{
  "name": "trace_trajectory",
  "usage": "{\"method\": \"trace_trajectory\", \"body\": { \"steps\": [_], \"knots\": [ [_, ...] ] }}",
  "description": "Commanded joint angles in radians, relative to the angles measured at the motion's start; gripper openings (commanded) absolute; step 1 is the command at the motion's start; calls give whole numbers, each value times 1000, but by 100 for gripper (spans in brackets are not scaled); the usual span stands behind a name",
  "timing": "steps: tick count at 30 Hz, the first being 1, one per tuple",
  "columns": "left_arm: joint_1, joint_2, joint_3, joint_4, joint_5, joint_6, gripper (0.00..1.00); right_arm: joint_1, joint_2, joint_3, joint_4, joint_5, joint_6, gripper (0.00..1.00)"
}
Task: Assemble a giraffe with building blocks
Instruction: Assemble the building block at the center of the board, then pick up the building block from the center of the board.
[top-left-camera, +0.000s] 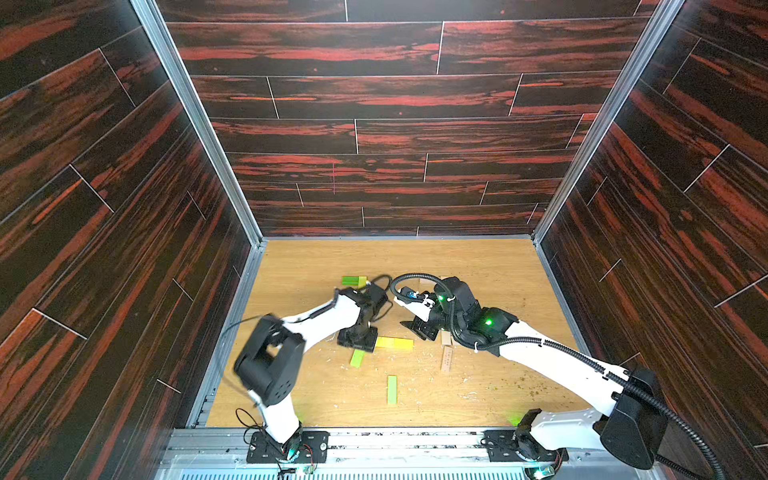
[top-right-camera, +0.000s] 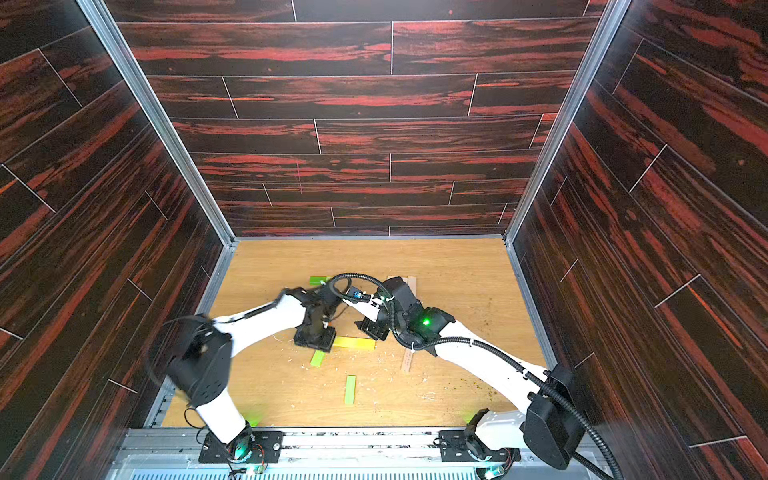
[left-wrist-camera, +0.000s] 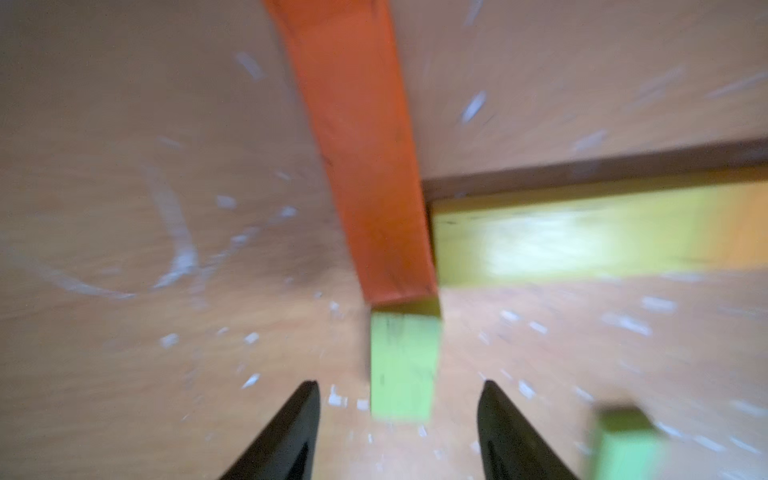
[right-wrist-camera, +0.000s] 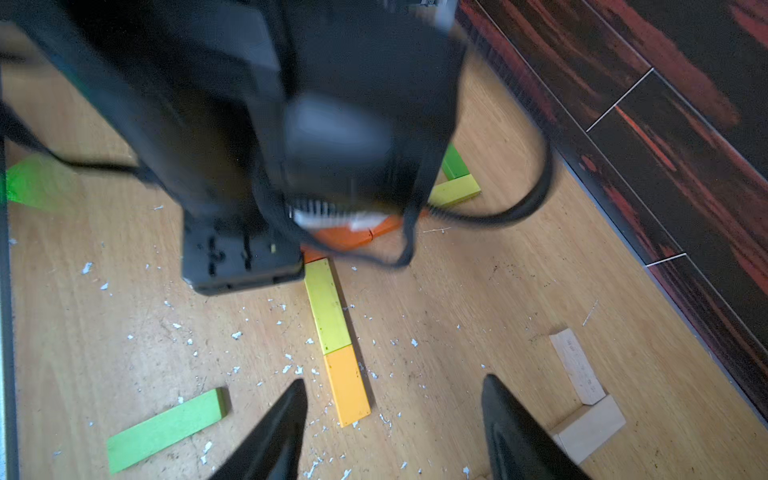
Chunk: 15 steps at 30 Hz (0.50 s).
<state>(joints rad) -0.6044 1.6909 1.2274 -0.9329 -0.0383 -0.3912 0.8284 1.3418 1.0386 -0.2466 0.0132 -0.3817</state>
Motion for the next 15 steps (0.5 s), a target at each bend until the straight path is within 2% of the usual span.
{"method": "trace_trajectory", "body": {
  "steps": [1,7,12,15],
  "knots": [
    [-14,-122,57,-102,-41,7,66,-3,-10,25,-5,0,-4,68],
    [-67,-284,42,-113,-73,-62,66,-3,-73,-11,32,22,22,68],
    [-173,-376,-68,-32,-101,-235,66,-4,-161,-67,70,63,49,67],
    [-227,-394,-146,1,-96,-331,67,-9,-235,-112,81,43,75,68]
  ]
}}
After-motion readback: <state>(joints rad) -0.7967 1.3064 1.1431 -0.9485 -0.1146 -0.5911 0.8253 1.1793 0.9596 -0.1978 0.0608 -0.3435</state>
